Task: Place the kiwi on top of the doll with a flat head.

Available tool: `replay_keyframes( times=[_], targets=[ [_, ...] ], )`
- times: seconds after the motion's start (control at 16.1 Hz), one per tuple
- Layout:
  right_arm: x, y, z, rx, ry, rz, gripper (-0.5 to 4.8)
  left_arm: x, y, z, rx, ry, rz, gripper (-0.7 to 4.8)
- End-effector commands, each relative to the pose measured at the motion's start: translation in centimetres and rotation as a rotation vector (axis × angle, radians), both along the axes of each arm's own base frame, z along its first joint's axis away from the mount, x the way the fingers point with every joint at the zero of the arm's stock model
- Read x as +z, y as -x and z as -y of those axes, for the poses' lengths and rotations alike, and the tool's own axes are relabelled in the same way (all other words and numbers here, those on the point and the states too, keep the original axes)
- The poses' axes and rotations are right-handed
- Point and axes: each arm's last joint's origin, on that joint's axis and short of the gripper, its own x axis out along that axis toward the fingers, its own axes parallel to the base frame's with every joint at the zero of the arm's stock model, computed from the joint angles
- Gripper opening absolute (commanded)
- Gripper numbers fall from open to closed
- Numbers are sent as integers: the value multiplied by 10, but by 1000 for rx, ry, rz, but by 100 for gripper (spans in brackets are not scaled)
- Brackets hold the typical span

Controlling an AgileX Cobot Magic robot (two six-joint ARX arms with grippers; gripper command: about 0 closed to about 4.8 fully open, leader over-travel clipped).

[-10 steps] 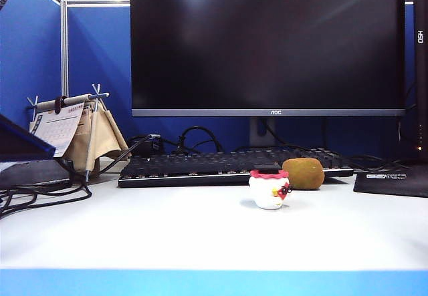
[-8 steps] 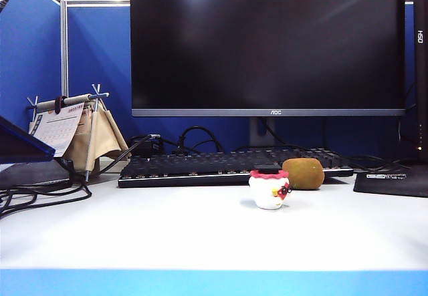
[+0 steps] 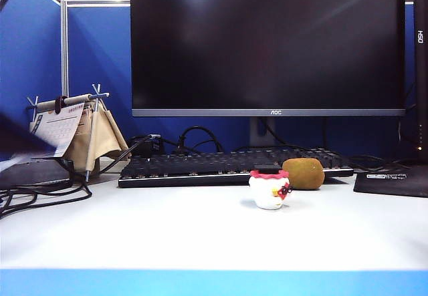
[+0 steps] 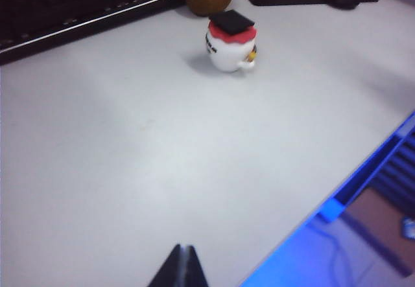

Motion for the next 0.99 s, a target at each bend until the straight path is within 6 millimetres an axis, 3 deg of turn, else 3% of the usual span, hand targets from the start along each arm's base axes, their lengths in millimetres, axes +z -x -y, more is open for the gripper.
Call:
replay_keyframes(
  times=[0.06,0.25,0.44,0.56,0.62,0.75,0.99],
  targets=[
    [-2,0,0,7,4,-7,0,50,-2,9,-189,215,55,-4],
    [-2,0,0,7,3,-6,0,79,-3,10,-235,217,109,-1],
    [-2,0,0,7,3,-6,0,71,-2,9,-203,127,23,8],
    [-1,0,0,9,3,-6,14,57,-1,5,-95,24,-96,103],
    [-1,0,0,9,3,-5,38,55,0,3,-74,-6,-134,185],
    [-1,0,0,10,7,-3,66,56,0,3,-74,-15,-149,271],
    [6,1,0,30,-8,20,127,66,0,3,-79,-3,-131,274]
  ],
)
